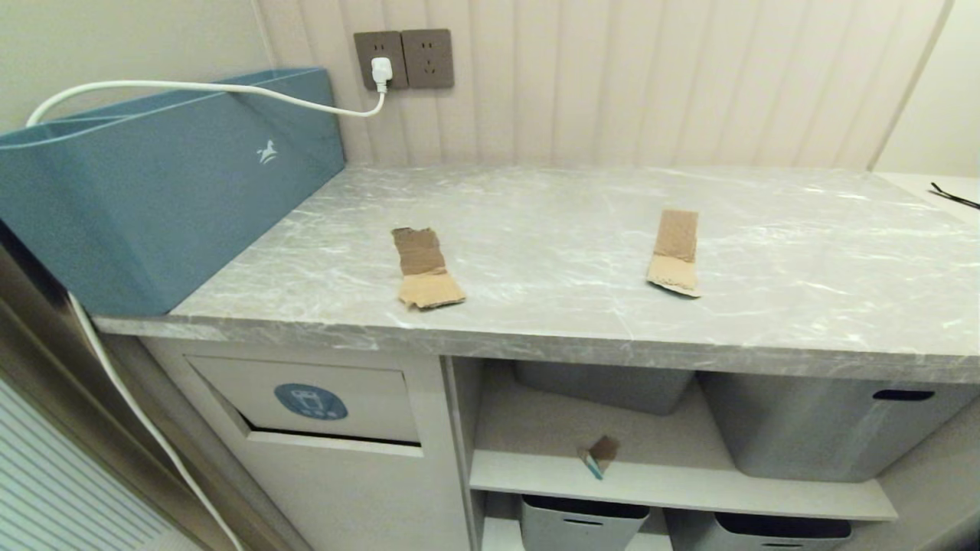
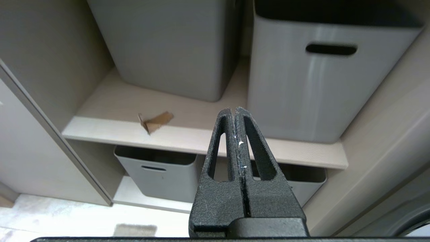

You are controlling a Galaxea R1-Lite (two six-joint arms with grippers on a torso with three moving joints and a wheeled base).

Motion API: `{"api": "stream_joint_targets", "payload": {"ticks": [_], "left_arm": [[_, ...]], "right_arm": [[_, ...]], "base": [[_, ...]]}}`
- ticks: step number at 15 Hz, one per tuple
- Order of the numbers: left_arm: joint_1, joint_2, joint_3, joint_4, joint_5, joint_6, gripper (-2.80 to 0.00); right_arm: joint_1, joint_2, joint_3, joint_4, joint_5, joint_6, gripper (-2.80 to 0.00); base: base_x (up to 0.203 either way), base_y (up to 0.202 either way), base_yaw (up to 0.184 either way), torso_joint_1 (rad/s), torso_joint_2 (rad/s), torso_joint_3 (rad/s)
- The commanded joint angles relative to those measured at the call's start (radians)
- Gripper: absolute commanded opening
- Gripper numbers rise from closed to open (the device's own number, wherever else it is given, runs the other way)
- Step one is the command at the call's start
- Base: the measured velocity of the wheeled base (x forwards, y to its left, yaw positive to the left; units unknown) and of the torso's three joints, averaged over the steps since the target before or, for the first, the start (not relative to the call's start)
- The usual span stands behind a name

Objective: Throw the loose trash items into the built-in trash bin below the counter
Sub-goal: Pick up the garbage

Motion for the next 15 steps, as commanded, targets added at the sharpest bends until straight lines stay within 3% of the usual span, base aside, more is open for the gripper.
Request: {"api": "stream_joint_targets", "payload": {"ticks": [1, 15], "left_arm": [[0.000, 0.000, 0.001, -0.007, 0.000, 0.001, -2.80], [0.000, 0.000, 0.001, -0.002, 0.027, 0.027, -2.80]], "right_arm": [[0.000, -0.002, 0.000, 0.000, -0.001, 0.000, -2.80], [0.000, -0.002, 0.000, 0.000, -0.001, 0.005, -2.80]], "base": [[0.000, 0.000, 0.000, 0.204, -0.49, -0.285], [0.000, 0.000, 0.000, 0.243, -0.53, -0.290]]}}
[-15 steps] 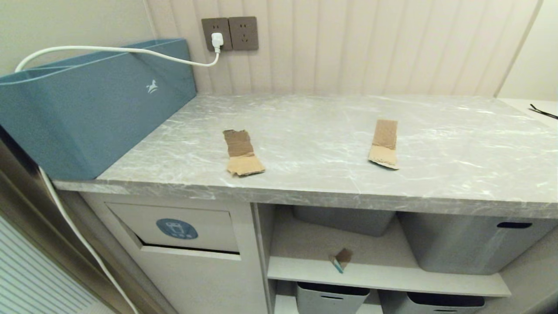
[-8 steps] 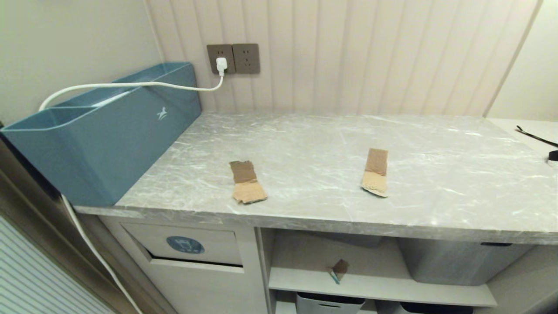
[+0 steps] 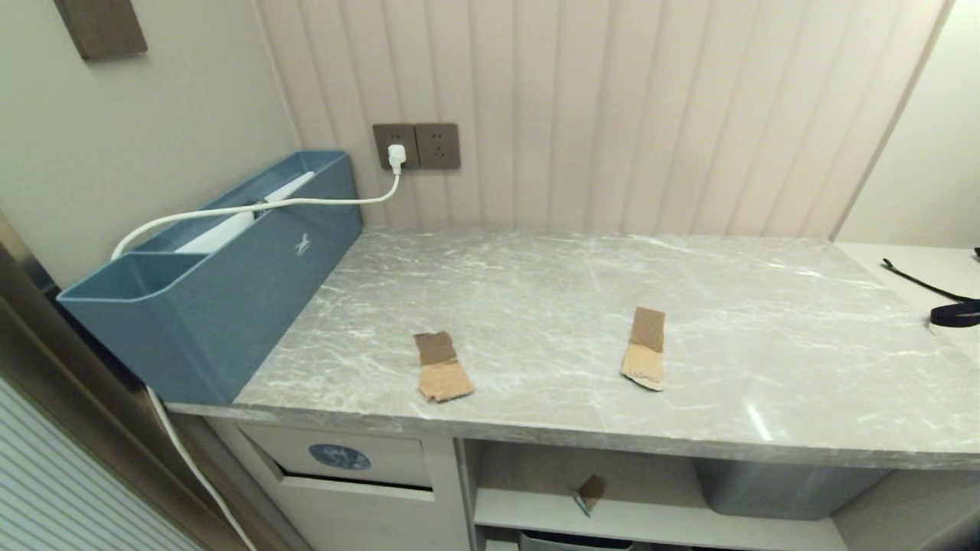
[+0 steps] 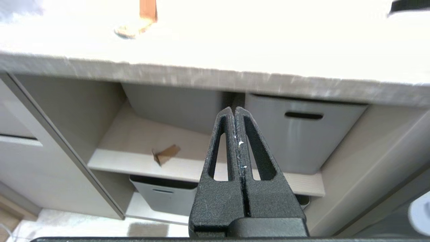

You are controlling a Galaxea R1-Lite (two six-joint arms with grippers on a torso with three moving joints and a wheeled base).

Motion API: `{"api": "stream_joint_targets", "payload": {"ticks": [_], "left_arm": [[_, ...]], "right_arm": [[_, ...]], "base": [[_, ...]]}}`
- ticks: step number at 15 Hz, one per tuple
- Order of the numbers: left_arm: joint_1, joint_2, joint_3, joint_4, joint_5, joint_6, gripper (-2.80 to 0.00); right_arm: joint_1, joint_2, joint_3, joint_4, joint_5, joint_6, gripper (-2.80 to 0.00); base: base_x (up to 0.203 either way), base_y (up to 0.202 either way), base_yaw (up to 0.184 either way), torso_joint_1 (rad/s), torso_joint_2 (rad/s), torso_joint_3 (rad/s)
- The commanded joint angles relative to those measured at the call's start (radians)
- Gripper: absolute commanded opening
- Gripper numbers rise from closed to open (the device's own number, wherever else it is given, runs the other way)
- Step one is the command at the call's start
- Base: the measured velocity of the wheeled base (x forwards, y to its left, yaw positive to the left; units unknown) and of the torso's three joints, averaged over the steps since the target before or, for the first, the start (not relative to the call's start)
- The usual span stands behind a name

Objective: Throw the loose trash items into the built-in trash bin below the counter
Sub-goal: Pick up the garbage

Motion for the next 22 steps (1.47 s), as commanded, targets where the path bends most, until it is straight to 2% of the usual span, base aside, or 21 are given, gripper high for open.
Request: {"api": "stream_joint_targets", "payload": {"ticks": [1, 3, 5, 7, 10, 13, 15, 17, 18, 22], "left_arm": [[0.000, 0.000, 0.000, 0.000, -0.001, 0.003, -2.80], [0.000, 0.000, -0.013, -0.021, 0.000, 0.002, -2.80], [0.000, 0.029, -0.118, -0.012, -0.013, 0.001, -2.80], [-0.004, 0.144, -0.224, 0.003, -0.055, -0.009, -2.80], [-0.019, 0.488, -0.427, 0.010, -0.196, -0.105, -2.80], [-0.040, 0.820, -0.593, 0.012, -0.419, -0.268, -2.80], [-0.056, 0.997, -0.645, 0.011, -0.497, -0.325, -2.80], [-0.067, 1.167, -0.666, -0.005, -0.533, -0.343, -2.80], [-0.071, 1.251, -0.669, -0.032, -0.542, -0.338, 0.00], [-0.087, 1.502, -0.671, -0.178, -0.563, -0.270, 0.00]], "right_arm": [[0.000, -0.002, 0.000, 0.000, 0.000, -0.001, -2.80], [0.000, -0.002, 0.000, 0.000, 0.000, -0.001, -2.80], [0.000, -0.002, 0.000, 0.000, 0.000, -0.002, -2.80], [0.000, -0.002, 0.000, 0.000, 0.000, -0.001, -2.80], [0.000, -0.002, 0.000, 0.000, 0.002, -0.002, -2.80], [0.000, -0.002, 0.000, 0.000, 0.000, -0.001, -2.80], [0.000, -0.002, 0.000, 0.000, 0.000, -0.001, -2.80], [0.000, -0.002, 0.000, 0.000, 0.000, -0.001, -2.80], [0.000, -0.002, 0.000, 0.000, 0.000, -0.001, -2.80], [0.000, -0.002, 0.000, 0.000, 0.000, -0.001, -2.80]], "base": [[0.000, 0.000, 0.000, 0.276, -0.60, -0.318], [0.000, 0.000, 0.000, 0.282, -0.61, -0.316], [0.000, 0.000, 0.000, 0.181, -0.41, -0.190], [0.000, 0.000, 0.000, 0.009, -0.01, -0.016], [0.000, 0.000, 0.000, 0.000, 0.00, 0.000], [0.000, 0.000, 0.000, 0.000, 0.00, 0.000], [0.000, 0.000, 0.000, 0.000, 0.00, 0.000], [0.000, 0.000, 0.000, 0.000, 0.00, 0.000], [0.000, 0.000, 0.000, 0.000, 0.00, 0.000], [0.000, 0.000, 0.000, 0.000, 0.00, 0.000]]}}
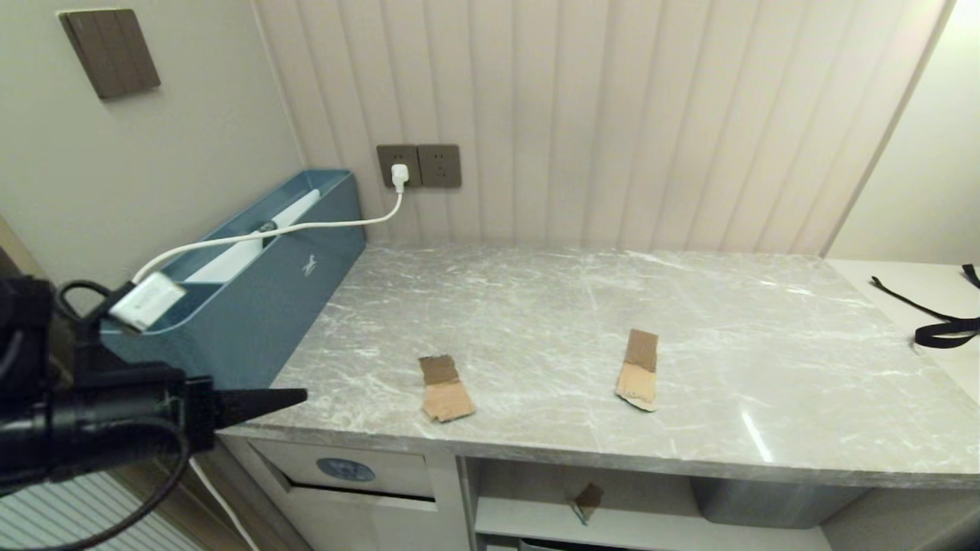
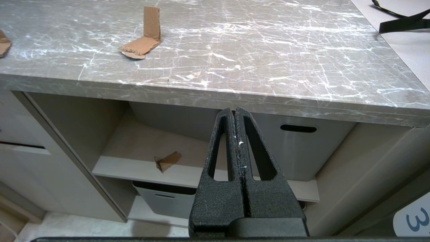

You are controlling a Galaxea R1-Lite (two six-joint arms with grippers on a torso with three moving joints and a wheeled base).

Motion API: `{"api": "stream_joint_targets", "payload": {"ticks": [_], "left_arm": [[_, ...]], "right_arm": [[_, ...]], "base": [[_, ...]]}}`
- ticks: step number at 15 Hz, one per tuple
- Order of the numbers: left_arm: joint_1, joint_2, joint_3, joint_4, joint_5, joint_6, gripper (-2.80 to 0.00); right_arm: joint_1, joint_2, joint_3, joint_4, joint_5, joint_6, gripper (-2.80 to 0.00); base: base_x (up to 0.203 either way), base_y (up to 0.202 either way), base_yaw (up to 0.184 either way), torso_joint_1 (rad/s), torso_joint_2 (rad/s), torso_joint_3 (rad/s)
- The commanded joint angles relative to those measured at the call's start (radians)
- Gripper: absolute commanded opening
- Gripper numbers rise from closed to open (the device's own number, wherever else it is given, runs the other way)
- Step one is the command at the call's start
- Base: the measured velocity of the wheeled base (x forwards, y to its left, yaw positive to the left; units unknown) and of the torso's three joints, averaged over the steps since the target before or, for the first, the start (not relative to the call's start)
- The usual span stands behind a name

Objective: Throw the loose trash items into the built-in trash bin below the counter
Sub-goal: Pick up the garbage

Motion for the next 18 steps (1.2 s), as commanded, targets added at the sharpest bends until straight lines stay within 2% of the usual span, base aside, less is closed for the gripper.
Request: {"api": "stream_joint_targets", "payload": {"ticks": [1, 5, 7, 9, 13, 18], "left_arm": [[-0.021, 0.206, 0.003, -0.094, -0.009, 0.018, 0.00], [-0.097, 0.421, 0.031, -0.415, 0.007, 0.031, 0.00], [-0.144, 0.537, 0.028, -0.590, 0.045, 0.032, 0.00], [-0.189, 0.641, -0.010, -0.709, 0.091, 0.031, 0.00], [-0.235, 0.773, -0.185, -0.759, 0.128, 0.028, 0.00], [-0.261, 0.809, -0.215, -0.760, 0.130, 0.029, 0.00]], "right_arm": [[0.001, -0.002, 0.000, 0.000, 0.001, 0.000, -2.80], [0.001, -0.002, 0.000, 0.000, 0.001, 0.000, -2.80], [0.001, -0.002, 0.000, 0.000, 0.001, -0.001, -2.80], [0.001, -0.002, 0.000, 0.000, 0.001, 0.000, -2.80], [0.001, -0.002, 0.000, 0.000, 0.001, 0.000, -2.80], [0.001, -0.002, 0.000, 0.000, 0.002, 0.000, -2.80]], "base": [[0.000, 0.000, 0.000, 0.000, 0.00, 0.000], [0.000, 0.000, 0.000, 0.000, 0.00, 0.000], [0.000, 0.000, 0.000, 0.000, 0.00, 0.000], [0.000, 0.000, 0.000, 0.000, 0.00, 0.000], [0.000, 0.000, 0.000, 0.000, 0.00, 0.000], [0.000, 0.000, 0.000, 0.000, 0.00, 0.000]]}}
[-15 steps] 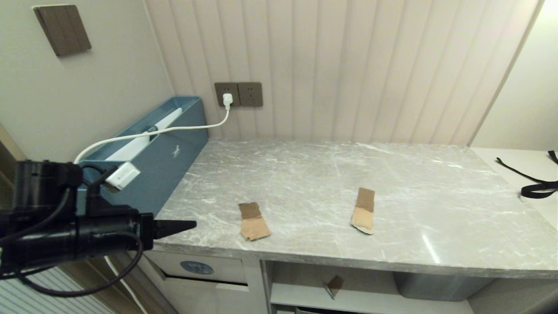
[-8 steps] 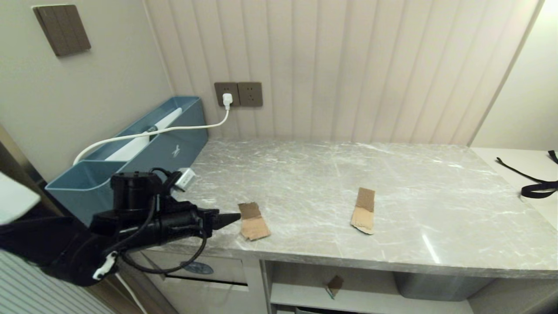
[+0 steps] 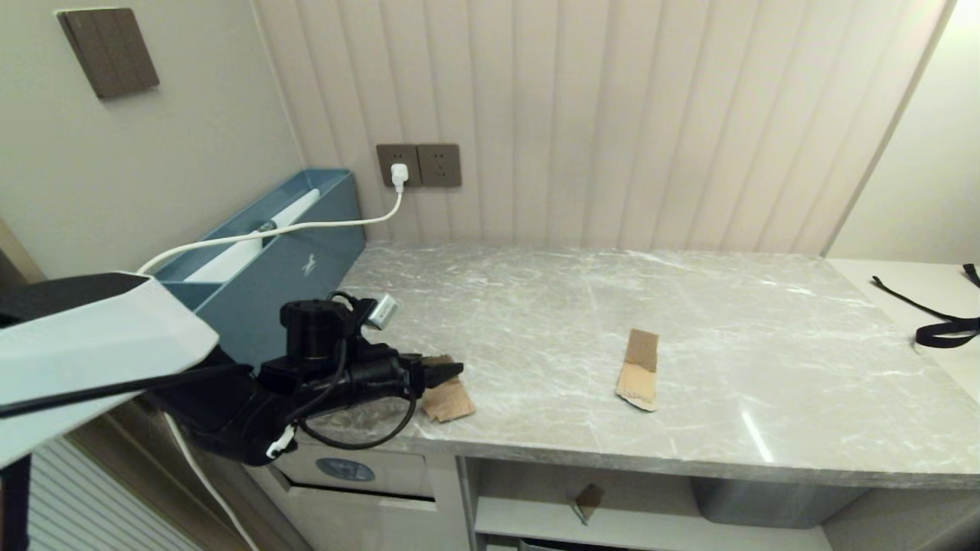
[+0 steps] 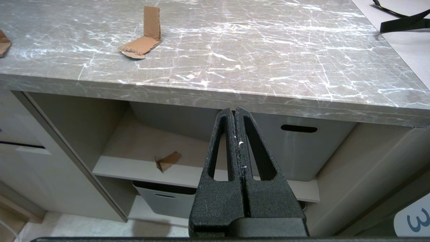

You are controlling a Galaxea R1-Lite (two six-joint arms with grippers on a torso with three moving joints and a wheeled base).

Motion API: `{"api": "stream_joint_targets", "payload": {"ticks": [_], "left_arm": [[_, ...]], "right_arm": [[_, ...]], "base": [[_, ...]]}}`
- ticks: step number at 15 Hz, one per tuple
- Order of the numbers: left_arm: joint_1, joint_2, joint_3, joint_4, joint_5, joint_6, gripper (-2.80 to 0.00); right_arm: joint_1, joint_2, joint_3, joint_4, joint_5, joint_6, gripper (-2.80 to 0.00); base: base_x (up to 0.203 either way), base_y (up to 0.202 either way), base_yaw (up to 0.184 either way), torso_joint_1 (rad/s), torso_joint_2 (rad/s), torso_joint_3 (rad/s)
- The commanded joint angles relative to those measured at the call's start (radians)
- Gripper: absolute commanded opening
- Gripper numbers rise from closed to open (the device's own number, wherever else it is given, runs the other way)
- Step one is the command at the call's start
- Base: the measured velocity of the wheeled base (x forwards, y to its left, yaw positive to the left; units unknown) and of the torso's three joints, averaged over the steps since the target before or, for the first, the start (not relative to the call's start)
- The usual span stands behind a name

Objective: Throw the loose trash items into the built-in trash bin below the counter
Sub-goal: Pick up the garbage

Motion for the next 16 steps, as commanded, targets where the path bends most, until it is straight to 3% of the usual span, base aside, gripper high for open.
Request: {"api": "stream_joint_targets", "payload": {"ticks": [1, 4, 5, 16], "left_arm": [[-0.009, 0.021, -0.009, -0.005, -0.001, -0.001, 0.00], [-0.012, 0.030, -0.018, -0.007, 0.016, -0.005, 0.00], [-0.015, 0.040, -0.034, -0.007, 0.018, -0.003, -2.80], [-0.049, 0.043, -0.028, -0.008, 0.025, -0.029, -2.80]], "right_arm": [[0.000, -0.002, 0.000, 0.000, 0.001, 0.000, -2.80], [-0.001, -0.002, 0.000, 0.000, -0.001, -0.001, -2.80], [0.000, -0.002, 0.000, 0.000, 0.000, 0.000, -2.80], [0.000, -0.002, 0.000, 0.000, -0.001, 0.000, -2.80]], "base": [[0.000, 0.000, 0.000, 0.000, 0.00, 0.000], [0.000, 0.000, 0.000, 0.000, 0.00, 0.000], [0.000, 0.000, 0.000, 0.000, 0.00, 0.000], [0.000, 0.000, 0.000, 0.000, 0.00, 0.000]]}}
